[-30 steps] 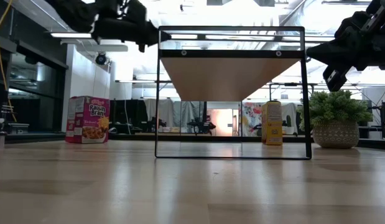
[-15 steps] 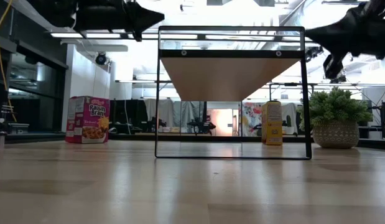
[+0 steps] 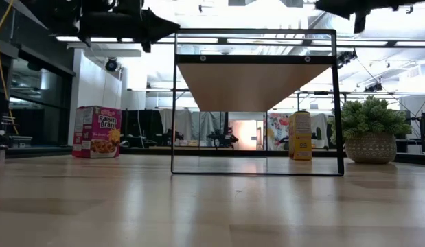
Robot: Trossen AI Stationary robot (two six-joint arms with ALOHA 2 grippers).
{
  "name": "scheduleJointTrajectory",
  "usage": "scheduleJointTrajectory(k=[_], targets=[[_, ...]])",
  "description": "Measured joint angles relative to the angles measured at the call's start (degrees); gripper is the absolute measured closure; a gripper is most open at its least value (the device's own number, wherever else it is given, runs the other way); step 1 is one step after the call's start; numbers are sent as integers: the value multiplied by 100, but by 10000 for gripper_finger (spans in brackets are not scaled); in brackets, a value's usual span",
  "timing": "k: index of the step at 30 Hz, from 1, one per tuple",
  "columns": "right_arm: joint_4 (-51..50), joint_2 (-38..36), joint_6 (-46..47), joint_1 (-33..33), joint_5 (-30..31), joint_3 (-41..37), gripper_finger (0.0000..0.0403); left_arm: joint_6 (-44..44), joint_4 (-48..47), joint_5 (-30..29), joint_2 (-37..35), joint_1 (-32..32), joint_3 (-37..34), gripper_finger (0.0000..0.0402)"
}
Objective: Stack cereal on shelf
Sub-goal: Put the yellow cereal box on the shelf
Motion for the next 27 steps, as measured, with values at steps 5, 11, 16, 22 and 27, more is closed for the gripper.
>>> scheduleJointTrajectory(k=[5,11,16,22,27], targets=[[-657,1109,-46,-188,827,1130,402,4,526,31,0,0,-467,401],[-927,2008,239,-399,1406,2034,402,59,752,29,-2,13,-687,401],[-2197,2515,928,-646,1350,2741,399,66,767,11,-2,38,-687,401],[-4351,2934,2232,-1175,1197,3525,325,-115,689,5,-2,92,-685,401],[-5840,3201,3502,-1661,714,3591,204,-138,673,5,-2,90,-685,401]])
